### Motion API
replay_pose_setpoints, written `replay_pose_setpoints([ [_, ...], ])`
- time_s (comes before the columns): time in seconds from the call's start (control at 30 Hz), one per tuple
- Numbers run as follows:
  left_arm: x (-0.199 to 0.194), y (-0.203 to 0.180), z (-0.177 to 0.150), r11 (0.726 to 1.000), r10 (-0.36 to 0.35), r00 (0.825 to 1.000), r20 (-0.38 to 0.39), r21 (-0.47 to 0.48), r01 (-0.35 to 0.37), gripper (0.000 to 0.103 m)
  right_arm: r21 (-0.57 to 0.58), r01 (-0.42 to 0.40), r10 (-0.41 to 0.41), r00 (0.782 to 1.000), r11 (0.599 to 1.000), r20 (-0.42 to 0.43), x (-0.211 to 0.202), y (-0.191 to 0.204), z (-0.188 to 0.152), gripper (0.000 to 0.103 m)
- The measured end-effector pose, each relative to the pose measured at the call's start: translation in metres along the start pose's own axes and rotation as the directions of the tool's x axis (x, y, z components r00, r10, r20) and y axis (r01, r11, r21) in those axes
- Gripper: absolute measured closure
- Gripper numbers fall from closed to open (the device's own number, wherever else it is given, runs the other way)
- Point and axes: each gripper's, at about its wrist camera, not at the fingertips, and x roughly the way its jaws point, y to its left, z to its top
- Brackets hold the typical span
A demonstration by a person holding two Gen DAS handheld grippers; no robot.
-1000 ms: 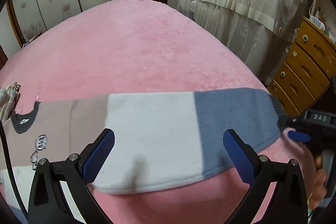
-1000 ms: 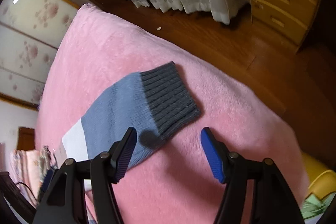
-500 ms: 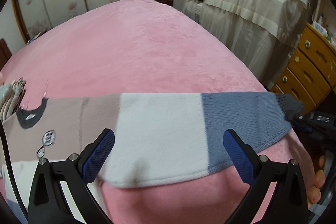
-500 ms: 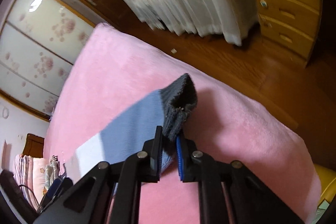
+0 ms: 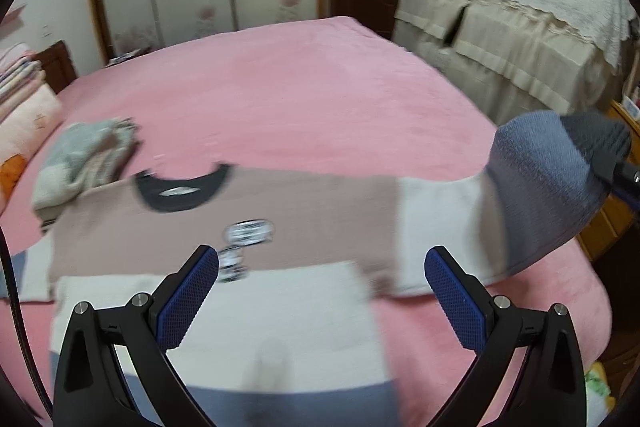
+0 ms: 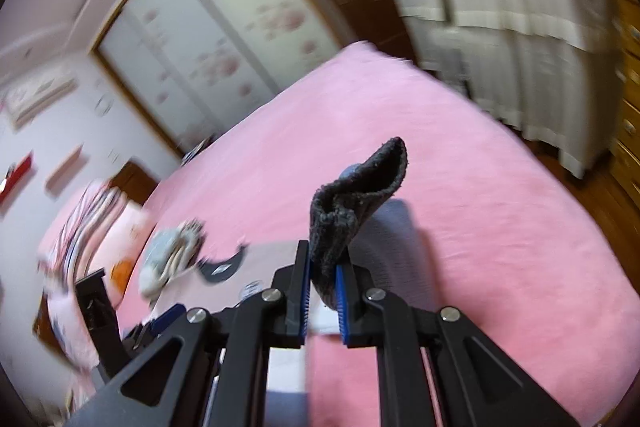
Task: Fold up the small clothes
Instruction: 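Close the right gripper on the sleeve cuff and lift it, then carry the sleeve across the sweater body and open the right gripper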
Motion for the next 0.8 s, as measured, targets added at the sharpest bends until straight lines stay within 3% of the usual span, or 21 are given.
replay_pose_setpoints([
  [0.23, -0.011, 0.110, -0.036, 0.994, 0.059, 0.996, -0.071, -0.090, -0.065, 0.001, -0.141, -0.068, 0.048, 0.989, 0.988, -0.138, 0.067, 0.092, -0.036, 0.092],
  [0.37, -0.009, 0.158, -0.060, 0.985, 0.081, 0.990, -0.118, -0.144, -0.097, 0.001, -0.231, -0.070, 0.018, 0.975, 0.970, -0.220, 0.111, 0.139, -0.071, 0.092],
  [0.57, -0.005, 0.199, -0.081, 0.967, 0.090, 0.987, -0.131, -0.226, -0.118, 0.001, -0.328, -0.060, -0.054, 0.943, 0.943, -0.329, 0.172, 0.181, -0.126, 0.092],
  [0.8, 0.001, 0.231, -0.084, 0.950, 0.068, 0.992, -0.108, -0.298, -0.097, 0.001, -0.421, -0.041, -0.145, 0.904, 0.906, -0.402, 0.209, 0.202, -0.164, 0.092],
])
